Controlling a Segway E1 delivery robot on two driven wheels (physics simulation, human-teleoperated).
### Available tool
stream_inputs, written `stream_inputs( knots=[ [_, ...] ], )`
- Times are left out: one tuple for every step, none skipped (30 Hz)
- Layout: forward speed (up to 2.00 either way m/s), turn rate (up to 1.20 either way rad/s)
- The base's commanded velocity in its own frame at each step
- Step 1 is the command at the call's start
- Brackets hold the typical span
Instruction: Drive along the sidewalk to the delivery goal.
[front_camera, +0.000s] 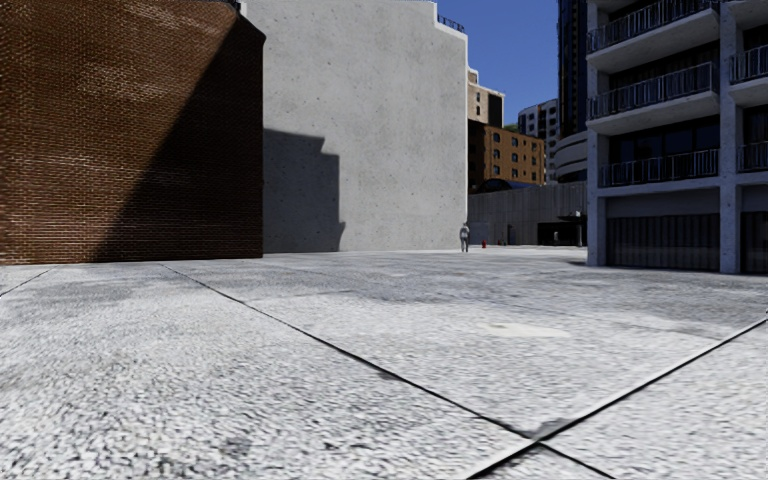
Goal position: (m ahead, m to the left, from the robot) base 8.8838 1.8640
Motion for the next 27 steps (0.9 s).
stream_inputs(
  knots=[
    [2.00, 0.35],
    [2.00, 0.35],
    [2.00, 0.35],
    [2.00, 0.35],
    [2.00, 0.35],
    [2.00, 0.35],
    [2.00, 0.35],
    [2.00, 0.35],
    [2.00, 0.35],
    [2.00, 0.35],
    [2.00, 0.35],
    [2.00, 0.35],
    [2.00, 0.35],
    [2.00, 0.30],
    [2.00, 0.30],
    [2.00, 0.25],
    [2.00, 0.00],
    [2.00, 0.00],
    [2.00, 0.00],
    [2.00, 0.00],
    [2.00, 0.00],
    [2.00, 0.00],
    [2.00, 0.00],
    [2.00, 0.00],
    [2.00, 0.00],
    [2.00, 0.00],
    [2.00, 0.00]
  ],
)
